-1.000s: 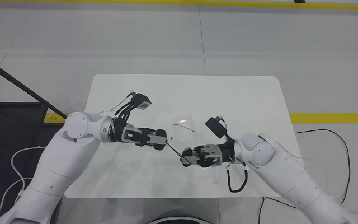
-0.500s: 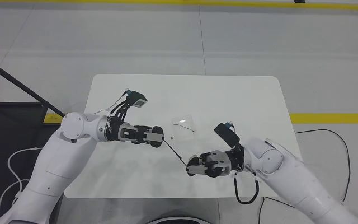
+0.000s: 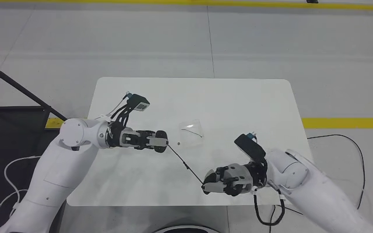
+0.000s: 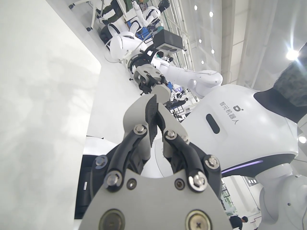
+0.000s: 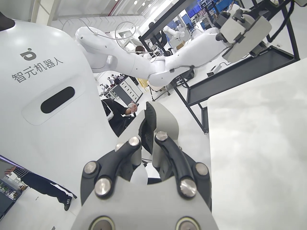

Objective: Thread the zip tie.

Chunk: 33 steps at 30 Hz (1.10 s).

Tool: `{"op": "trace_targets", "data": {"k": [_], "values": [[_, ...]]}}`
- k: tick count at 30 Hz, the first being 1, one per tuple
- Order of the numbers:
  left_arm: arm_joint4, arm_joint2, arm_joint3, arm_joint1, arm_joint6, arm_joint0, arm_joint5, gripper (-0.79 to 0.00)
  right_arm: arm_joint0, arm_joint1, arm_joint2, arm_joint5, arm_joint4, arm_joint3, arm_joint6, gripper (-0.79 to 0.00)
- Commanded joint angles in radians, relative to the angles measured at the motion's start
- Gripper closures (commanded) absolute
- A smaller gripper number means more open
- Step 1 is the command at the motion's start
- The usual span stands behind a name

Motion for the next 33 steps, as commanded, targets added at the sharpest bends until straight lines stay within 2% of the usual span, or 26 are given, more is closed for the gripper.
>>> {"op": "trace_targets", "data": {"k": [1,11,33], "values": [[0.000,-0.001,-0.002,0.000,0.001,0.002,-0.001,0.000,-0.009,0.005,0.010,0.000,0.004,-0.010,0.000,0.000],[-0.008,-0.010,-0.002,0.003,0.002,0.006,-0.002,0.000,-0.031,0.022,0.031,0.000,0.015,-0.054,0.000,0.000],[-0.008,-0.010,-0.002,0.003,0.002,0.006,-0.002,0.000,-0.031,0.022,0.031,0.000,0.015,-0.054,0.000,0.000]]}}
